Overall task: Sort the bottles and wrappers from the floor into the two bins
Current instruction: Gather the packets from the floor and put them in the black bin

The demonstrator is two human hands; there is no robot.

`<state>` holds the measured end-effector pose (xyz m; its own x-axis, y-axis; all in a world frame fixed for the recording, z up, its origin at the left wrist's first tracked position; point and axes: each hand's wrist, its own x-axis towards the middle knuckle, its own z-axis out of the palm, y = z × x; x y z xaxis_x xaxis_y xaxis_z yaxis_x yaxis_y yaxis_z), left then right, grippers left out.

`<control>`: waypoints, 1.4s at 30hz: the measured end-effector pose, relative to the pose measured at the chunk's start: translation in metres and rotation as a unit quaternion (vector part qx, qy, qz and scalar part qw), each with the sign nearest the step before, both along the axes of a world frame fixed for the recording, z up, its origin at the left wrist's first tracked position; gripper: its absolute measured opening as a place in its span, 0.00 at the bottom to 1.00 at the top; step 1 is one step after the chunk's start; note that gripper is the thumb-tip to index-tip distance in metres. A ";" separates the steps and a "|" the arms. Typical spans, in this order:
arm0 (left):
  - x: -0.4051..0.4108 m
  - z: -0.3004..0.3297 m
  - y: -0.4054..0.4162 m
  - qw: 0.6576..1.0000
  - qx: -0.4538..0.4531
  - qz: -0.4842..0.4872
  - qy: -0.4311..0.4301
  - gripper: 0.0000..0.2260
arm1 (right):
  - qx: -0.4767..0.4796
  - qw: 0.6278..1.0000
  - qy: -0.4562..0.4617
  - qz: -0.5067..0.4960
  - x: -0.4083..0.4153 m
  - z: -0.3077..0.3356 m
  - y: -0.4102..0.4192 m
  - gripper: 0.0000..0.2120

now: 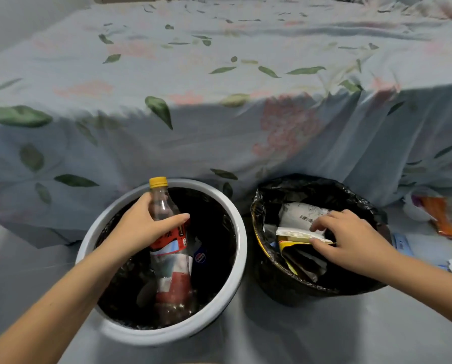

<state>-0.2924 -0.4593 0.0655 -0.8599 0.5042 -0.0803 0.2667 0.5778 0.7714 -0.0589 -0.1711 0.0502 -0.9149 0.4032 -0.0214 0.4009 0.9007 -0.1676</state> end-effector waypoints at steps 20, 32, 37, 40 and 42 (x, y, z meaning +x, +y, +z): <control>0.068 0.077 0.176 0.889 -0.072 -0.333 0.307 0.13 | -0.026 0.994 0.088 -0.065 0.013 0.016 0.063 0.19; 0.173 0.029 0.332 0.743 -0.124 -0.541 0.374 0.14 | -0.105 0.903 0.066 -0.410 0.167 -0.115 0.201 0.20; 0.196 0.003 0.379 0.746 -0.151 -0.556 0.334 0.13 | -0.143 0.888 0.024 -0.437 0.184 -0.167 0.227 0.23; 0.196 -0.011 0.389 0.744 -0.181 -0.559 0.318 0.13 | -0.148 0.890 -0.004 -0.431 0.174 -0.186 0.245 0.25; 0.194 -0.022 0.390 0.753 -0.190 -0.554 0.301 0.13 | -0.138 0.894 -0.023 -0.426 0.165 -0.197 0.256 0.26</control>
